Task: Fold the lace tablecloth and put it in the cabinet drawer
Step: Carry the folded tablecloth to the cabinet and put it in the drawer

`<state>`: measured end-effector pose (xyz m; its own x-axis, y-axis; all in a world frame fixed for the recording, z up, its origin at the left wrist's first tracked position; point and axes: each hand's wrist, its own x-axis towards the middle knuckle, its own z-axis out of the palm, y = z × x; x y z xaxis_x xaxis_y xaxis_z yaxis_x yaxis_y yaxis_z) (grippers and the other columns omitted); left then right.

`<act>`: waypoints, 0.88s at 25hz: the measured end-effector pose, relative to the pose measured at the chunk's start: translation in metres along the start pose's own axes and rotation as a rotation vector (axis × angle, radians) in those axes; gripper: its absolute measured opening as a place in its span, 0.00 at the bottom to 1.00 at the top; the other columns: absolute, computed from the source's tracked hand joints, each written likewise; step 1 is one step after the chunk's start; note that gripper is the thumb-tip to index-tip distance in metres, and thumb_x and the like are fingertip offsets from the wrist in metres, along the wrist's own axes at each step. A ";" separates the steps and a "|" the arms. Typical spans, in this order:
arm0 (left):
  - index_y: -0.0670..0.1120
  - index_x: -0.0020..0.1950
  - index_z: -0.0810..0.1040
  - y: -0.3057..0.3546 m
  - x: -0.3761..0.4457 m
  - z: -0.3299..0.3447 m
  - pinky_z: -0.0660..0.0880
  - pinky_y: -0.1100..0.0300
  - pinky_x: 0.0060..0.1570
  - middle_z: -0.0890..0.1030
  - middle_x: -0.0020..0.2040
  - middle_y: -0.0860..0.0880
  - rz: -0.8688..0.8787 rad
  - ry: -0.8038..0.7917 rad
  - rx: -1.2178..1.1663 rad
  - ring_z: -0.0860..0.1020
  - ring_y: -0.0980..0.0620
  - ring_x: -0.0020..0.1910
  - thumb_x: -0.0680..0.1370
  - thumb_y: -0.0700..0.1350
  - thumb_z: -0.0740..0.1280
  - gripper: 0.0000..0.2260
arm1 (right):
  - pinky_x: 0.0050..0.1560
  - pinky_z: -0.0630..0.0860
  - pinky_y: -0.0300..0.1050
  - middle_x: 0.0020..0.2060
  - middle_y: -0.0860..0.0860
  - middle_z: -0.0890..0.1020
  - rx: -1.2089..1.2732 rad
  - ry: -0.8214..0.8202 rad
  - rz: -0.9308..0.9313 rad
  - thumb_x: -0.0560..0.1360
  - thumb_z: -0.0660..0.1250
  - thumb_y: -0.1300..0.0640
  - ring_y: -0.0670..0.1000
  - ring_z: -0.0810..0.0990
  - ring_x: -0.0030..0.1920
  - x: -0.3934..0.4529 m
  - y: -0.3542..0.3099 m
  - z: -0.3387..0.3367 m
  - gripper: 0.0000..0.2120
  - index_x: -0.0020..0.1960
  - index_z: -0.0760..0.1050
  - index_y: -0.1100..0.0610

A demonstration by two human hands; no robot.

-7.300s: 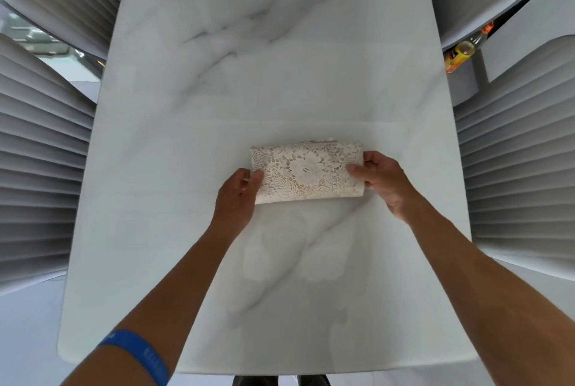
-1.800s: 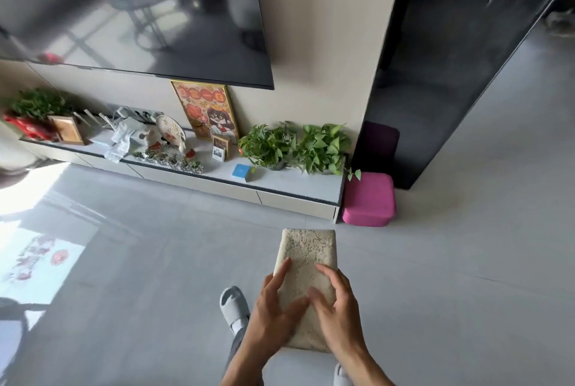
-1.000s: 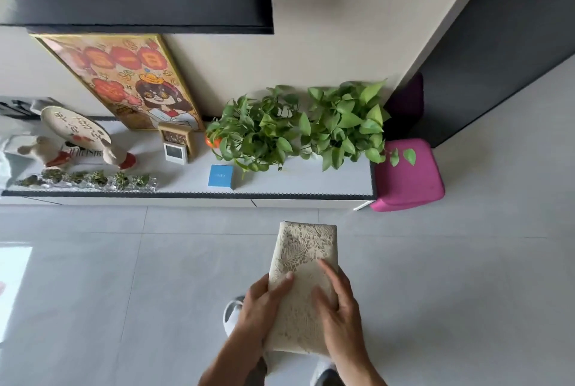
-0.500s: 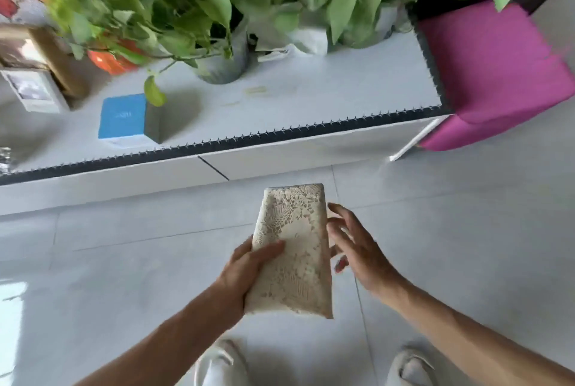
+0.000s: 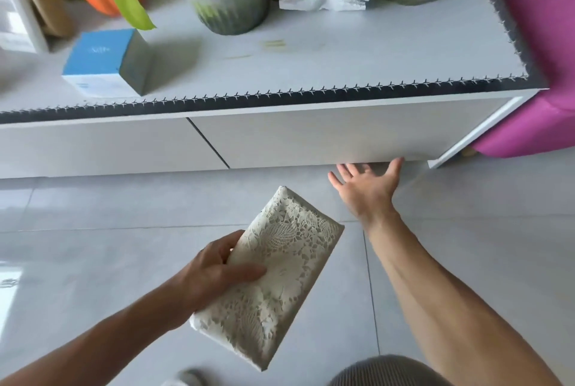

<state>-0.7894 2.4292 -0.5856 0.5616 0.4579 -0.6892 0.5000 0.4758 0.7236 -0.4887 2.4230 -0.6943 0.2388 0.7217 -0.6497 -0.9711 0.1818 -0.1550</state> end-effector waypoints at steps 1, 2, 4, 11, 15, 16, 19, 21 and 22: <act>0.50 0.56 0.79 -0.001 -0.005 0.001 0.82 0.46 0.42 0.85 0.49 0.40 0.004 0.003 0.027 0.84 0.36 0.46 0.70 0.47 0.76 0.16 | 0.74 0.53 0.64 0.77 0.54 0.61 -0.010 0.029 -0.011 0.68 0.54 0.23 0.55 0.58 0.77 0.001 0.001 0.004 0.47 0.78 0.54 0.49; 0.50 0.56 0.79 -0.001 -0.010 0.004 0.82 0.45 0.42 0.85 0.49 0.40 0.019 -0.003 0.037 0.84 0.36 0.46 0.70 0.47 0.75 0.15 | 0.73 0.54 0.65 0.76 0.53 0.62 -0.043 0.071 -0.020 0.67 0.54 0.22 0.54 0.61 0.76 0.000 0.002 0.007 0.48 0.77 0.56 0.50; 0.48 0.55 0.79 0.003 -0.017 0.008 0.82 0.46 0.42 0.85 0.49 0.39 0.083 -0.038 0.045 0.84 0.36 0.46 0.70 0.45 0.75 0.15 | 0.71 0.57 0.63 0.77 0.51 0.62 -0.115 0.159 -0.038 0.66 0.53 0.21 0.52 0.65 0.74 -0.003 0.003 0.011 0.49 0.77 0.55 0.51; 0.43 0.60 0.77 0.074 -0.030 -0.011 0.82 0.48 0.41 0.84 0.52 0.37 0.336 -0.168 0.145 0.83 0.34 0.48 0.71 0.44 0.75 0.19 | 0.48 0.77 0.45 0.49 0.51 0.84 -1.096 0.319 -0.342 0.71 0.66 0.43 0.50 0.82 0.47 -0.118 0.002 -0.023 0.15 0.53 0.76 0.50; 0.43 0.60 0.78 0.138 -0.024 -0.017 0.82 0.50 0.39 0.84 0.52 0.38 0.390 -0.287 0.236 0.84 0.35 0.46 0.71 0.42 0.75 0.19 | 0.58 0.71 0.41 0.50 0.44 0.81 -1.722 -0.073 -1.446 0.78 0.62 0.55 0.49 0.79 0.54 -0.165 -0.044 0.022 0.08 0.55 0.76 0.52; 0.44 0.59 0.78 0.152 -0.021 -0.015 0.82 0.50 0.39 0.85 0.52 0.39 0.397 -0.304 0.295 0.84 0.35 0.46 0.71 0.41 0.75 0.18 | 0.60 0.70 0.47 0.49 0.49 0.83 -1.970 -0.119 -1.466 0.79 0.59 0.54 0.52 0.79 0.53 -0.166 -0.055 0.043 0.12 0.57 0.76 0.56; 0.44 0.60 0.78 0.181 -0.011 -0.006 0.83 0.47 0.42 0.84 0.53 0.38 0.372 -0.330 0.407 0.83 0.33 0.49 0.70 0.40 0.73 0.18 | 0.45 0.70 0.49 0.41 0.56 0.85 -2.445 0.041 -1.040 0.81 0.49 0.49 0.62 0.82 0.45 -0.165 -0.068 0.079 0.18 0.55 0.76 0.54; 0.44 0.61 0.78 0.197 -0.004 -0.003 0.82 0.49 0.43 0.84 0.55 0.39 0.335 -0.382 0.451 0.83 0.35 0.50 0.71 0.39 0.73 0.18 | 0.40 0.71 0.50 0.42 0.56 0.85 -2.420 0.071 -1.042 0.79 0.47 0.49 0.63 0.81 0.44 -0.170 -0.069 0.071 0.19 0.52 0.76 0.53; 0.44 0.61 0.77 0.204 -0.002 -0.004 0.82 0.50 0.44 0.84 0.55 0.39 0.316 -0.404 0.467 0.83 0.36 0.51 0.71 0.39 0.72 0.19 | 0.40 0.72 0.50 0.42 0.56 0.85 -2.380 0.063 -1.031 0.77 0.47 0.48 0.63 0.81 0.44 -0.175 -0.071 0.063 0.20 0.50 0.77 0.54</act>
<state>-0.6908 2.5281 -0.4366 0.8830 0.1625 -0.4403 0.4529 -0.0492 0.8902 -0.4615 2.3261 -0.5230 0.4134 0.9076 0.0735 0.8648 -0.3661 -0.3435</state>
